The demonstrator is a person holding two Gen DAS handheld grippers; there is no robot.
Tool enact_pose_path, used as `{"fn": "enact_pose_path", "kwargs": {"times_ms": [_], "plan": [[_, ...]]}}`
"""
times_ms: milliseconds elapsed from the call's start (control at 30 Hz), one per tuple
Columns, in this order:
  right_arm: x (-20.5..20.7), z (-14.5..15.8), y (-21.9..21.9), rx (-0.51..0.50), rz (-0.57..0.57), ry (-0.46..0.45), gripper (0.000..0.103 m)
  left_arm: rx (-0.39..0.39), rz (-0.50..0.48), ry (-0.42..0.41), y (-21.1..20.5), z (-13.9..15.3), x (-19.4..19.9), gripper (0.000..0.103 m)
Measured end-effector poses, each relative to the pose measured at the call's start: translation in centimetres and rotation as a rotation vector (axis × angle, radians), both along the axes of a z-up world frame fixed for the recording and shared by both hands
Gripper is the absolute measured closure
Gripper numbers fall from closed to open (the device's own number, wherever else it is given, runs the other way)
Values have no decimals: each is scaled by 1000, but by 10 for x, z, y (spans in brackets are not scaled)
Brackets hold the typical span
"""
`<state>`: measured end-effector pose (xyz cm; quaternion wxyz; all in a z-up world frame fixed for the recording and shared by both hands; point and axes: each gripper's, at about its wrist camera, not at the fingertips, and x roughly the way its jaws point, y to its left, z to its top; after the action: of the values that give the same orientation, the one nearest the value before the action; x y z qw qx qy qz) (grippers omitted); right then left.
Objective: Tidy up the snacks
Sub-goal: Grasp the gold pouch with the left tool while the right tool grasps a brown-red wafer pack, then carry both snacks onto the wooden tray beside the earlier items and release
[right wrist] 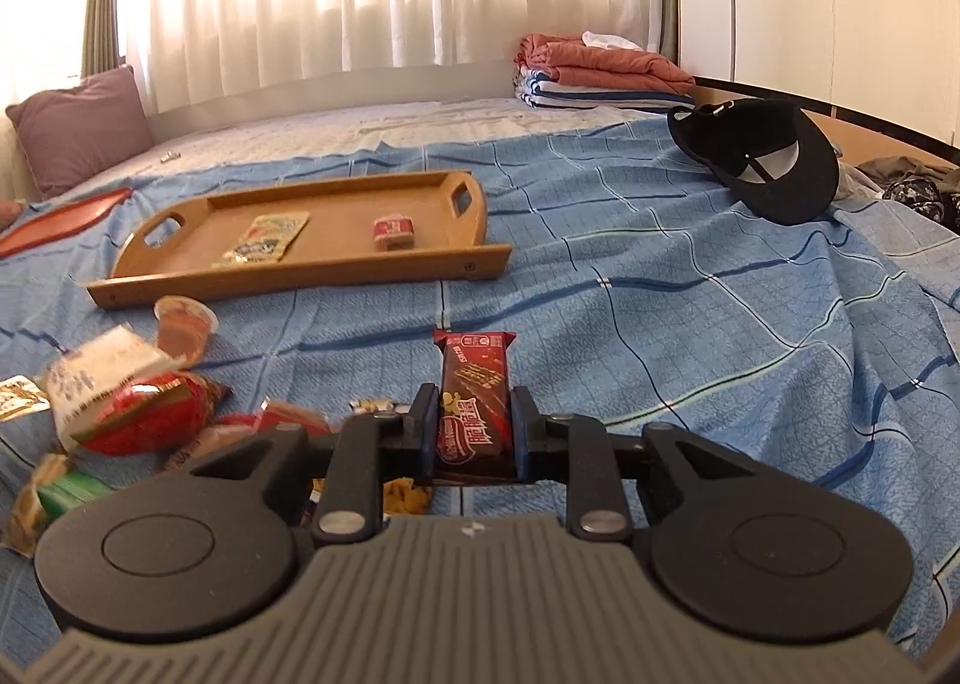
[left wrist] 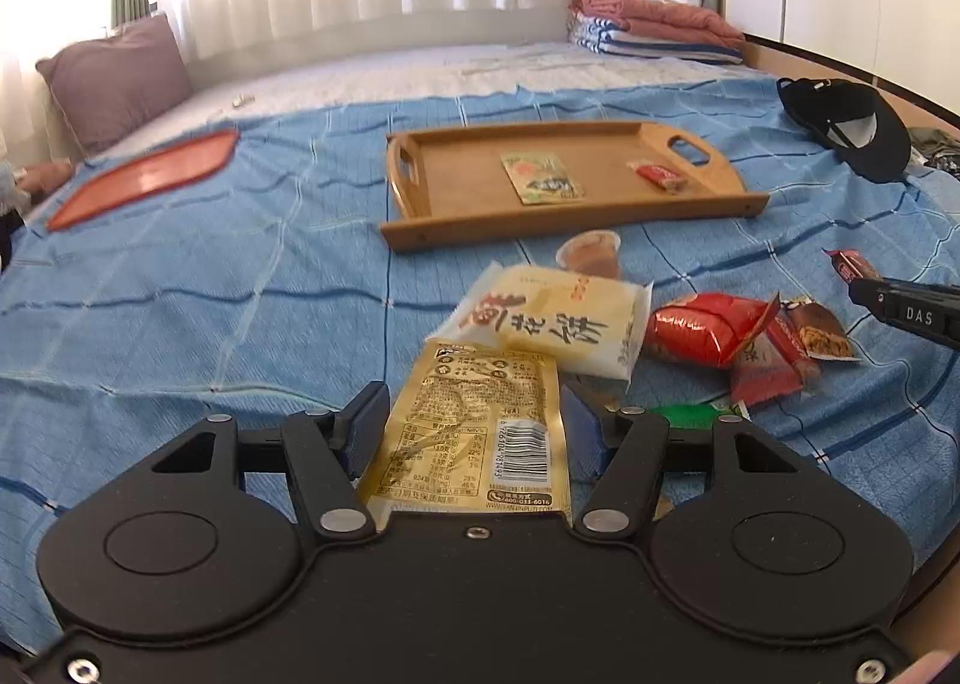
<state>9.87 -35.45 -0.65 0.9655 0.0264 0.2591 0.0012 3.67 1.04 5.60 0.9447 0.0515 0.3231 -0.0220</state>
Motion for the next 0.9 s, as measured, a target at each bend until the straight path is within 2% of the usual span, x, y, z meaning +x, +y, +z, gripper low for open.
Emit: {"fn": "enact_pose_path", "kwargs": {"times_ms": [167, 333, 467, 700, 900], "plan": [[-2, 11, 3, 20, 13, -12, 74, -27, 4, -7, 3, 8, -3, 43], [0, 26, 3, 42, 30, -26, 74, -45, -1, -62, 5, 32, 0, 43], [6, 39, 2, 99, 44, -24, 74, -52, -2, -109, 3, 52, 6, 43], [23, 61, 5, 101, 80, -39, 74, -106, 18, -133, 4, 82, 37, 43], [52, 78, 0, 130, 94, -23, 74, -157, 49, -133, 8, 101, 80, 43]]}}
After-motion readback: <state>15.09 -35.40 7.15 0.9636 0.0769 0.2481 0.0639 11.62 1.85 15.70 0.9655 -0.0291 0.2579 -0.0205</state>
